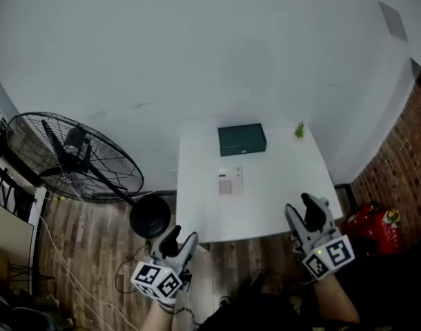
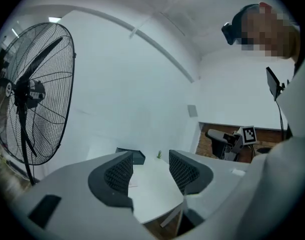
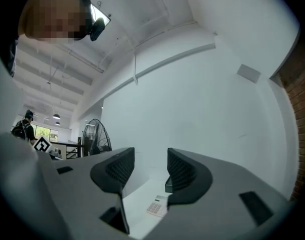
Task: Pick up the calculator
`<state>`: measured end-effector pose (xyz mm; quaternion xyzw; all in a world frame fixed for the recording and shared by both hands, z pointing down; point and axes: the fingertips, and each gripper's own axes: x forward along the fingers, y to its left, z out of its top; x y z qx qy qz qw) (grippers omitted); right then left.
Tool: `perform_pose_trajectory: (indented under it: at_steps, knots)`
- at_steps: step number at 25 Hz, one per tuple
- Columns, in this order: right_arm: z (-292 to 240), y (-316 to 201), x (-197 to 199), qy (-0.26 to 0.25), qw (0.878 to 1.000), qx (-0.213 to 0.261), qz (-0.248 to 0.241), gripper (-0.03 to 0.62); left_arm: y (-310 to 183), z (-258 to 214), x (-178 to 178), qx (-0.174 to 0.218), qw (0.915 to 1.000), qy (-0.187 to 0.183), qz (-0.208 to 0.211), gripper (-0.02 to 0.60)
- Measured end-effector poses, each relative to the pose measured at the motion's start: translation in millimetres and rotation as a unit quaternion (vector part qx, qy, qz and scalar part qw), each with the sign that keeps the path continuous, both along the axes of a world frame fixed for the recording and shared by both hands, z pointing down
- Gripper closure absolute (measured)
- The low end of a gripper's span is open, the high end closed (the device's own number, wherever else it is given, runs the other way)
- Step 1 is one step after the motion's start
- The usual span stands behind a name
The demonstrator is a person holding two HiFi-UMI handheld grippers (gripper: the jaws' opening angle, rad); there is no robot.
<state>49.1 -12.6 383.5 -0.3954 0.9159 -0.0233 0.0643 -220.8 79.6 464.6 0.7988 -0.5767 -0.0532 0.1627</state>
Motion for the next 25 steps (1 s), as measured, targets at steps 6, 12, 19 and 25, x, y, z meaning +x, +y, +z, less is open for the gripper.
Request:
perform_pose_trajectory:
  at_steps: [6, 12, 19, 25]
  knots:
    - [0, -61, 39, -0.015, 1.000, -0.004, -0.005, 0.388, -52, 14, 21, -0.031, 0.9989, -0.029, -0.021, 0.360]
    - [17, -97, 75, -0.034, 0.999, -0.028, -0.012, 0.399, -89, 19, 47, -0.048, 0.9982, -0.030, -0.022, 0.360]
    - [30, -124, 106, -0.054, 0.997, -0.052, -0.003, 0.404, -133, 29, 69, -0.071, 0.9965, -0.044, 0.002, 0.360]
    - [31, -135, 116, -0.053, 0.997, -0.056, 0.013, 0.410, -176, 50, 67, -0.087, 0.9949, -0.040, 0.032, 0.360]
